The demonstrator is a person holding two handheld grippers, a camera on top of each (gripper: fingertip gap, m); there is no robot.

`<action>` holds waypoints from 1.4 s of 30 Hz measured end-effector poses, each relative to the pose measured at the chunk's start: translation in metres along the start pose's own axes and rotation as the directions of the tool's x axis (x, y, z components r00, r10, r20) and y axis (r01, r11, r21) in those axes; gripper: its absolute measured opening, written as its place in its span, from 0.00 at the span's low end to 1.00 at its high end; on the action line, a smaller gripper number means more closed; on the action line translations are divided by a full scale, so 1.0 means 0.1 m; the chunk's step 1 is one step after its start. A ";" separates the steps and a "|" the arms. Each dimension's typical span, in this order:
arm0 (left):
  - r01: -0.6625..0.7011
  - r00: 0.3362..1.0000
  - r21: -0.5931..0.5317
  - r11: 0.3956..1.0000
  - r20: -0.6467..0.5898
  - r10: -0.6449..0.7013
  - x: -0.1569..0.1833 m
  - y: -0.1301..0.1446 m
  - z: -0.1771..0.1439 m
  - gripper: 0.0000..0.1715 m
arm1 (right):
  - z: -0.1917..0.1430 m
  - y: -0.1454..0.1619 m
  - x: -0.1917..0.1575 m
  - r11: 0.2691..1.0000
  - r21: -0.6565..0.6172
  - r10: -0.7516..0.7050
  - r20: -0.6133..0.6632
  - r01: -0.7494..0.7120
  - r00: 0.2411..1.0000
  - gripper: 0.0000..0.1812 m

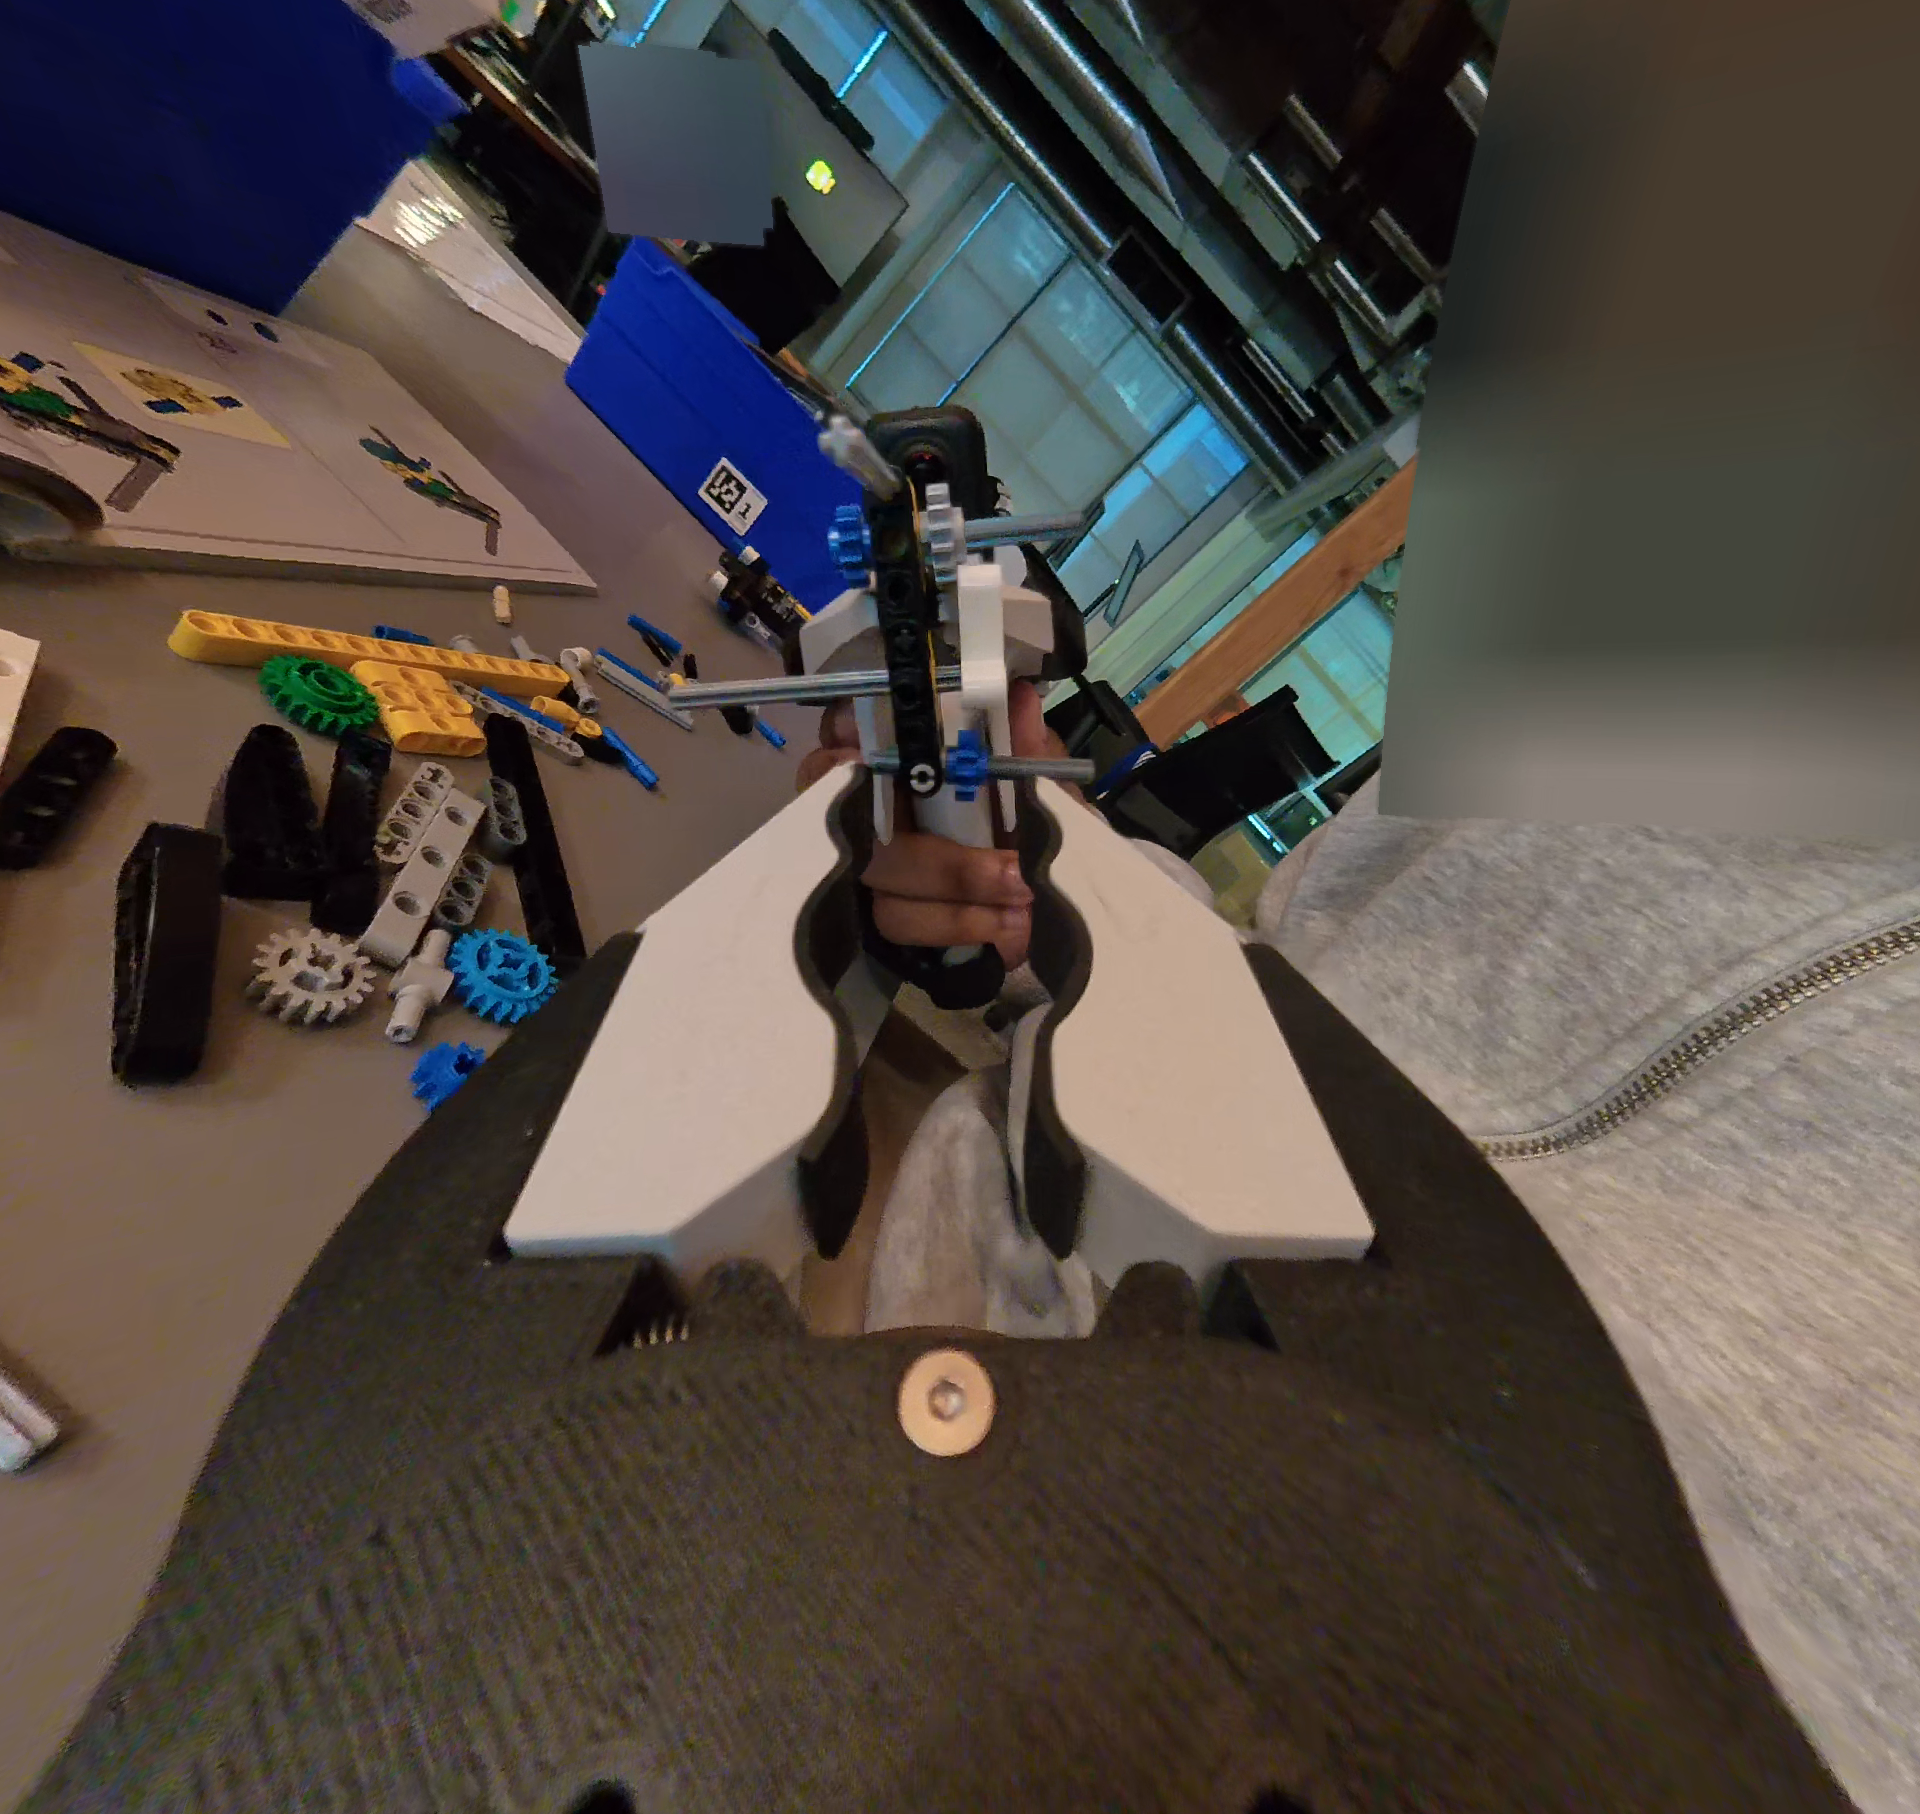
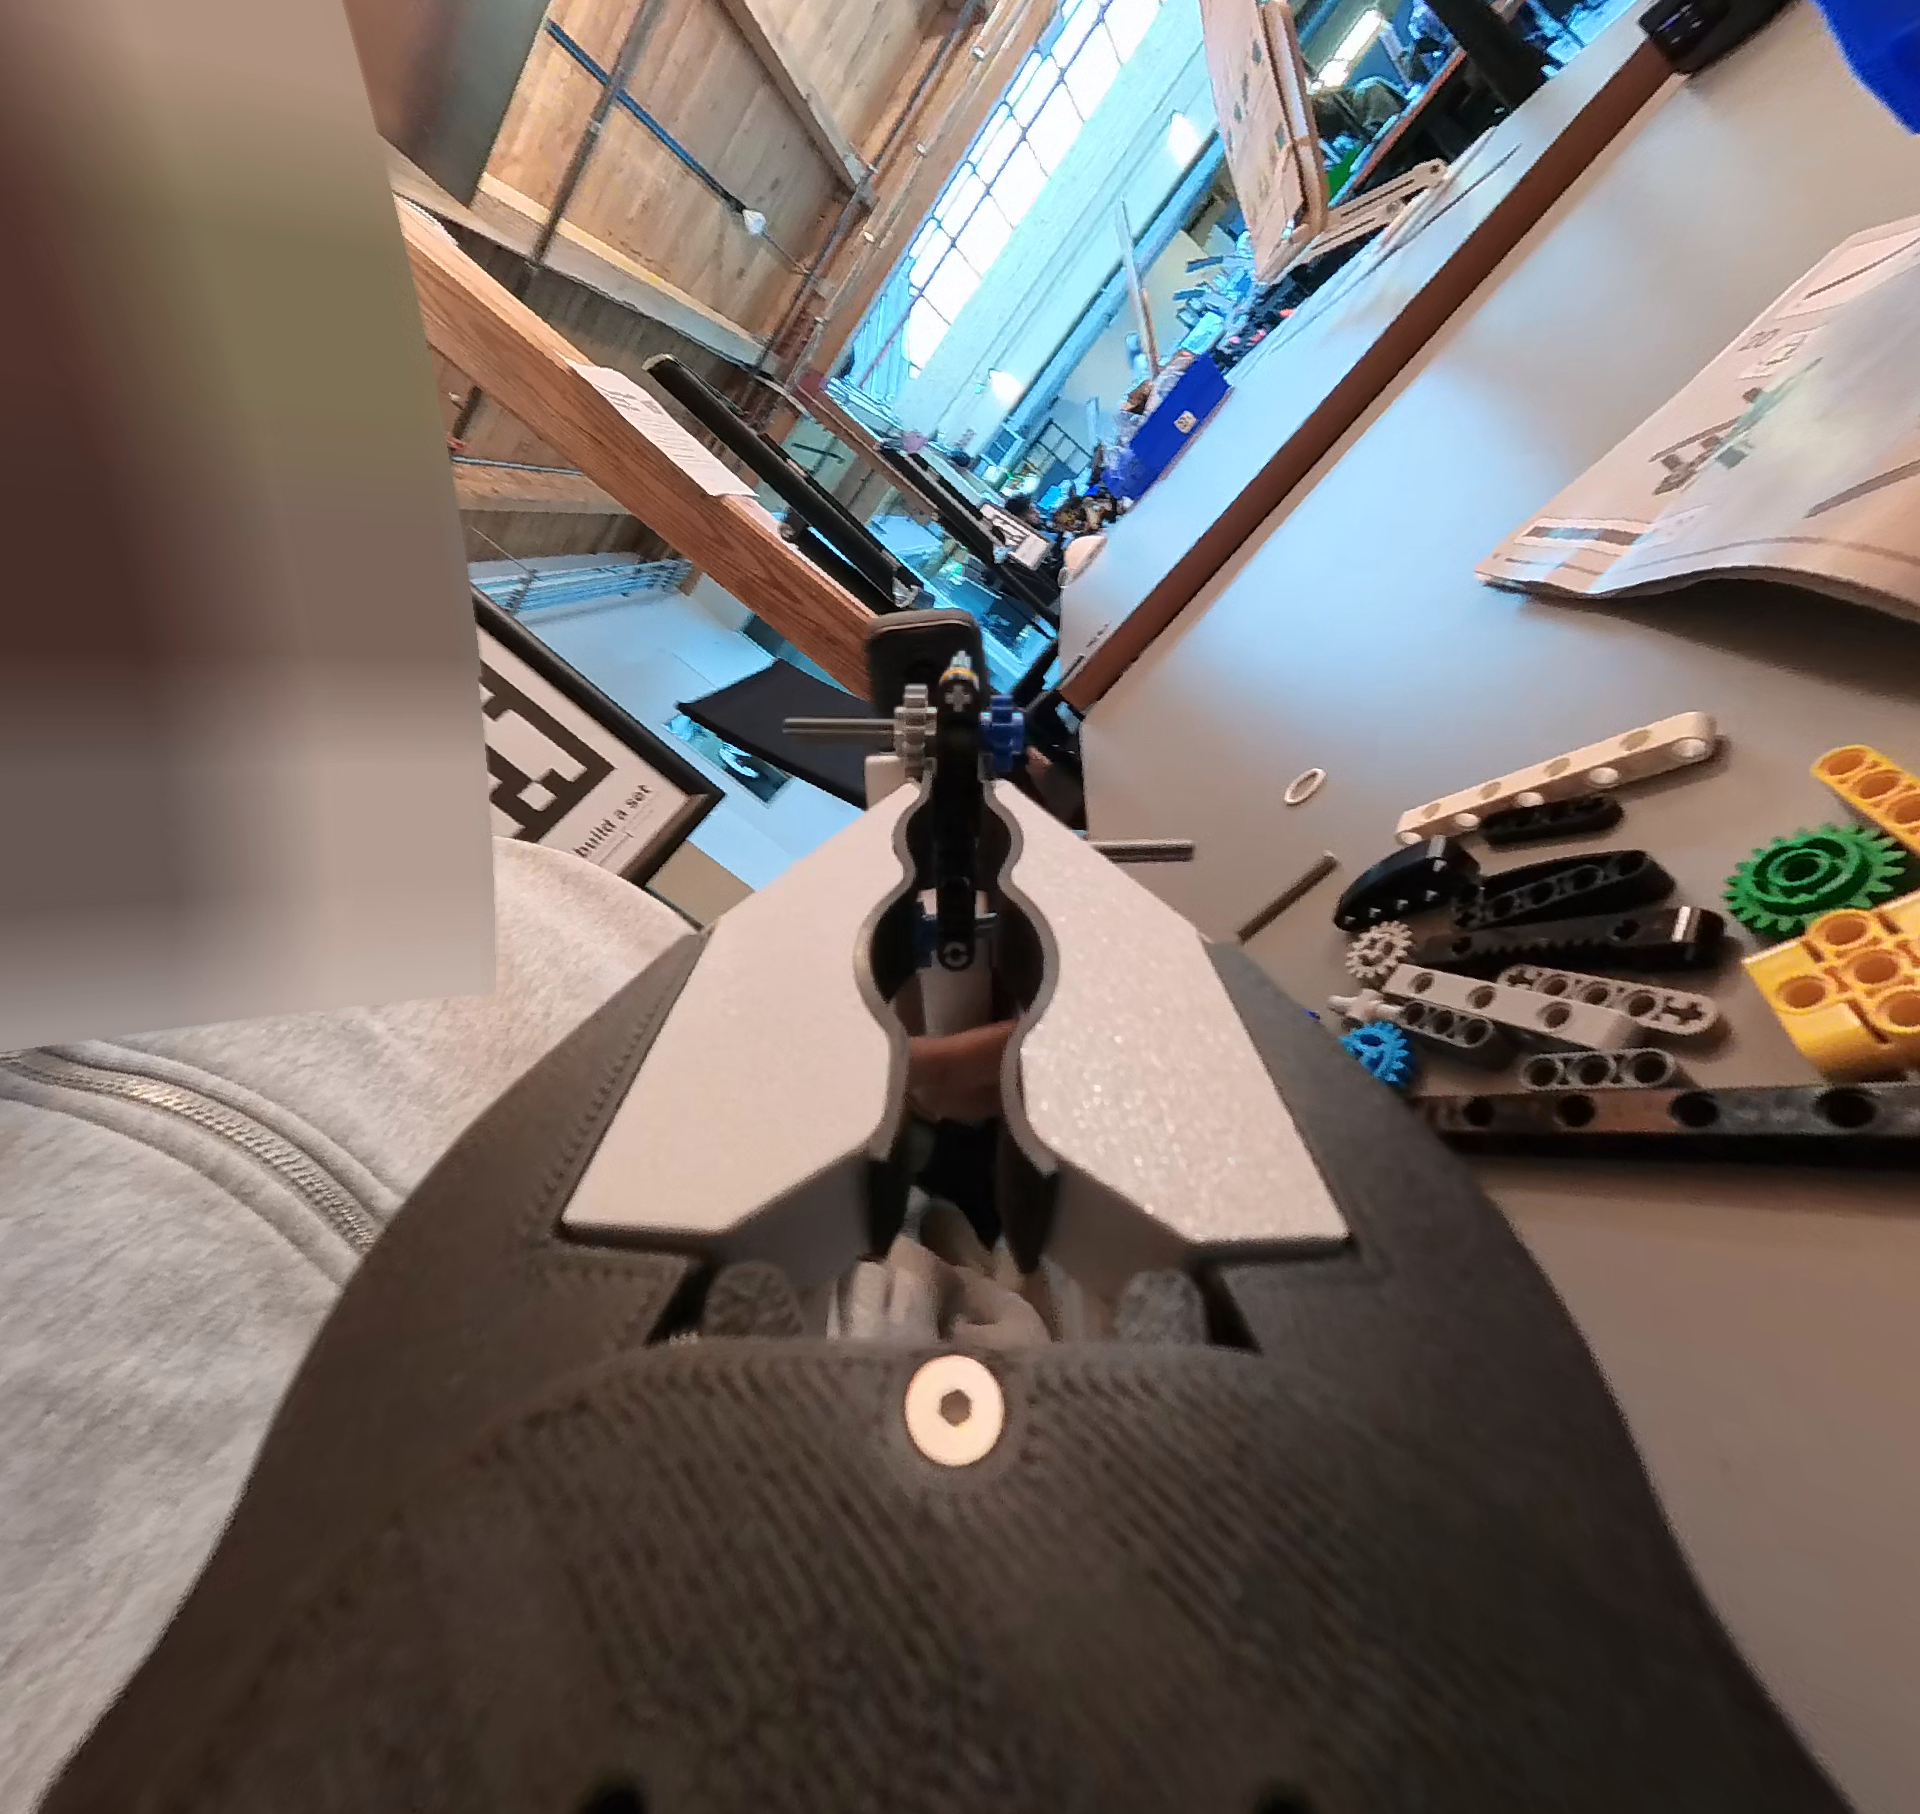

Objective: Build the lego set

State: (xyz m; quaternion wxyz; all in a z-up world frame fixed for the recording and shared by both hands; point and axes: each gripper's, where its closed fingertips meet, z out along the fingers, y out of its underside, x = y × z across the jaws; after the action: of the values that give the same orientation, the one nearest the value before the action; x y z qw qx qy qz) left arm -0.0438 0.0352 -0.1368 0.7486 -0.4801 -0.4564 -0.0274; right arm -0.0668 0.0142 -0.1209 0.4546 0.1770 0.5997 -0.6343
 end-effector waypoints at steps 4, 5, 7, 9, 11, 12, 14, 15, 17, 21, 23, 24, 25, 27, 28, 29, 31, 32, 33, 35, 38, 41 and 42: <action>0.031 0.999 0.031 0.999 -0.016 -0.030 0.01 -0.06 -0.03 0.14 | 0.00 0.00 -0.04 1.000 0.004 0.031 0.031 -0.031 0.999 0.03; 0.037 0.999 0.033 0.999 -0.018 -0.036 0.00 -0.06 -0.03 0.14 | 0.00 0.01 -0.04 0.999 -0.001 0.034 0.032 -0.034 0.999 0.03; 0.038 0.999 0.028 0.999 -0.013 -0.037 0.00 -0.05 -0.02 0.13 | 0.02 0.04 -0.04 0.999 -0.018 0.038 0.034 -0.038 0.999 0.03; 0.034 0.999 0.023 0.999 -0.013 -0.033 0.01 -0.04 -0.02 0.11 | 0.04 0.07 -0.05 0.999 -0.033 0.040 0.037 -0.039 0.998 0.03; 0.032 0.999 0.026 0.999 -0.013 -0.031 0.01 -0.04 -0.02 0.07 | 0.05 0.09 -0.04 0.998 -0.041 0.043 0.029 -0.042 0.999 0.03; 0.032 0.999 0.027 0.999 -0.008 -0.032 0.00 -0.04 -0.03 0.07 | 0.05 0.09 -0.03 0.998 -0.041 0.047 0.025 -0.046 0.999 0.03; 0.034 0.999 0.033 0.999 0.001 -0.034 -0.02 -0.06 -0.03 0.07 | 0.04 0.09 -0.01 0.997 -0.040 0.062 0.019 -0.061 0.998 0.03; 0.034 0.999 0.039 0.999 0.006 -0.035 -0.03 -0.07 -0.04 0.07 | 0.04 0.08 0.01 0.997 -0.037 0.067 0.014 -0.066 0.998 0.03; 0.033 0.999 0.058 0.998 0.028 -0.035 -0.06 -0.10 -0.06 0.06 | 0.02 0.07 0.05 0.997 -0.035 0.068 -0.010 -0.068 0.998 0.07; -0.035 0.991 0.077 0.996 0.130 0.024 -0.17 -0.15 -0.10 0.06 | -0.03 0.00 0.10 0.999 -0.019 0.038 -0.062 -0.040 0.997 0.10; -0.099 0.972 0.085 0.991 0.221 0.079 -0.26 -0.18 -0.13 0.06 | -0.03 0.03 0.15 0.999 -0.038 0.009 -0.116 -0.014 0.993 0.12; -0.140 0.954 0.083 0.987 0.277 0.112 -0.31 -0.20 -0.16 0.06 | -0.02 0.06 0.17 0.998 -0.056 -0.013 -0.142 0.005 0.990 0.13; -0.183 0.933 0.077 0.980 0.327 0.149 -0.36 -0.22 -0.19 0.06 | -0.01 0.09 0.18 0.997 -0.077 -0.034 -0.163 0.021 0.986 0.13; -0.266 0.889 0.046 0.963 0.399 0.227 -0.39 -0.24 -0.21 0.06 | 0.03 0.12 0.20 0.994 -0.093 -0.068 -0.203 0.050 0.977 0.16; -0.302 0.867 0.027 0.953 0.424 0.263 -0.40 -0.23 -0.21 0.06 | 0.04 0.12 0.23 0.994 -0.087 -0.082 -0.231 0.063 0.970 0.17; -0.335 0.845 0.006 0.942 0.444 0.297 -0.40 -0.22 -0.20 0.06 | 0.05 0.12 0.25 0.994 -0.078 -0.094 -0.253 0.076 0.963 0.19; -0.388 0.802 -0.037 0.921 0.479 0.357 -0.41 -0.20 -0.18 0.06 | 0.09 0.13 0.27 0.994 -0.070 -0.105 -0.280 0.089 0.954 0.20; -0.411 0.780 -0.059 0.910 0.494 0.384 -0.41 -0.18 -0.17 0.06 | 0.11 0.14 0.27 0.993 -0.074 -0.106 -0.287 0.089 0.952 0.20; -0.433 0.756 -0.083 0.898 0.509 0.411 -0.42 -0.17 -0.16 0.06 | 0.14 0.17 0.28 0.993 -0.082 -0.108 -0.293 0.087 0.950 0.20; -0.476 0.704 -0.127 0.870 0.538 0.463 -0.44 -0.15 -0.15 0.06 | 0.18 0.21 0.29 0.992 -0.092 -0.109 -0.306 0.085 0.946 0.20; -0.529 0.651 -0.153 0.835 0.559 0.514 -0.43 -0.16 -0.15 0.04 | 0.18 0.21 0.33 0.994 -0.079 -0.103 -0.337 0.081 0.936 0.16; -0.498 0.687 -0.123 0.858 0.548 0.477 -0.42 -0.17 -0.16 0.03 | 0.16 0.20 0.34 0.995 -0.069 -0.088 -0.342 0.069 0.936 0.13; -0.486 0.700 -0.116 0.866 0.543 0.465 -0.42 -0.17 -0.16 0.03 | 0.15 0.21 0.34 0.995 -0.067 -0.086 -0.344 0.067 0.935 0.13</action>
State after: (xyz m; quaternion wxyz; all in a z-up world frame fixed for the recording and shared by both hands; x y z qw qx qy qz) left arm -0.0663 -0.0024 -0.1571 0.5738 -0.5545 -0.5140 0.3149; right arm -0.0637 -0.0097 -0.1564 0.3217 0.2498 0.6938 -0.5939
